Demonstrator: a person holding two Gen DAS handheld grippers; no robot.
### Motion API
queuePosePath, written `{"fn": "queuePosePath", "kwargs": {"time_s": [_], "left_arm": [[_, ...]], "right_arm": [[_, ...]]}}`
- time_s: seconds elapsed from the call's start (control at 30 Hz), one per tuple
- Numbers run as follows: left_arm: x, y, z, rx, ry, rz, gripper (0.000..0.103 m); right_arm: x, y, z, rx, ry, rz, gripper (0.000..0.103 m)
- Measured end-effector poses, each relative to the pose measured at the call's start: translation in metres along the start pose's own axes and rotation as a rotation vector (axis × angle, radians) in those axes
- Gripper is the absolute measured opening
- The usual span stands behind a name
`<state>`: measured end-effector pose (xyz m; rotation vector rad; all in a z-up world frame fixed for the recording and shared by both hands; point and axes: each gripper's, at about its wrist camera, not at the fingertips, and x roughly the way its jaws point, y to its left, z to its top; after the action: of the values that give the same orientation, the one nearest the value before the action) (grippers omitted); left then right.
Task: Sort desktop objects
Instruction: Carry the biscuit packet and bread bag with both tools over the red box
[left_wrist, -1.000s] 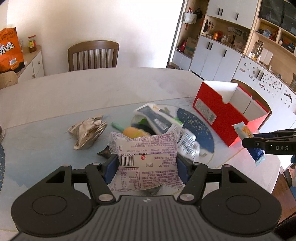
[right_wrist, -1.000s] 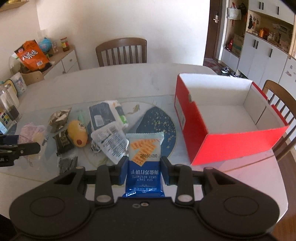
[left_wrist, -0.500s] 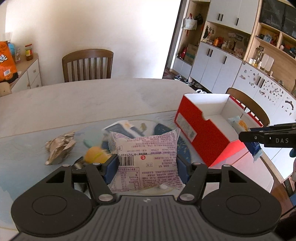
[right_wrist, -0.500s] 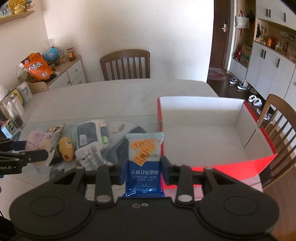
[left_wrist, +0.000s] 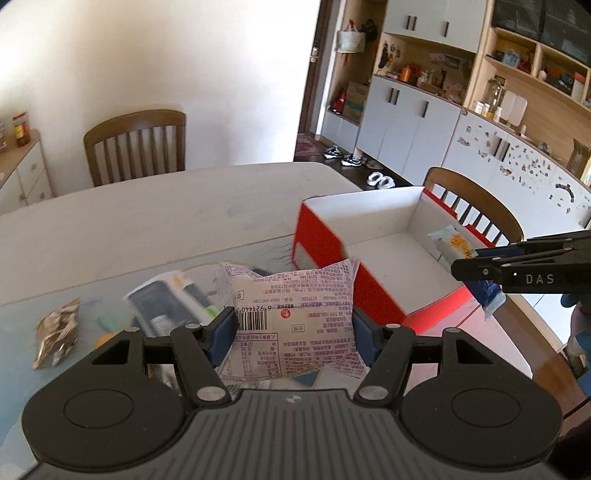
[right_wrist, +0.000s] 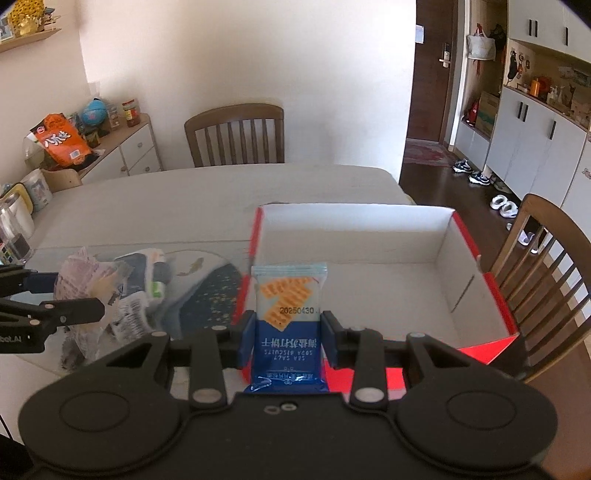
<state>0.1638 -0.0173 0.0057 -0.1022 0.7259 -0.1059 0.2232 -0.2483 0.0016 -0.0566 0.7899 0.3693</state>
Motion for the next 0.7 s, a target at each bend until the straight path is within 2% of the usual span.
{"fn": "queuePosePath", "kwargs": {"time_s": [0.37,0.7], "left_arm": [[0.035,-0.043,0.029,0.081,0.002,-0.035,0.065],[0.074,-0.085,0.047,0.175,0.041,-0.083,0.065]], "right_arm": [[0.014,-0.039,0.01,-0.013,0.002,-0.03,0.036],[0.032,-0.069,0.02,0.01,0.021,-0.049,0.036]]}}
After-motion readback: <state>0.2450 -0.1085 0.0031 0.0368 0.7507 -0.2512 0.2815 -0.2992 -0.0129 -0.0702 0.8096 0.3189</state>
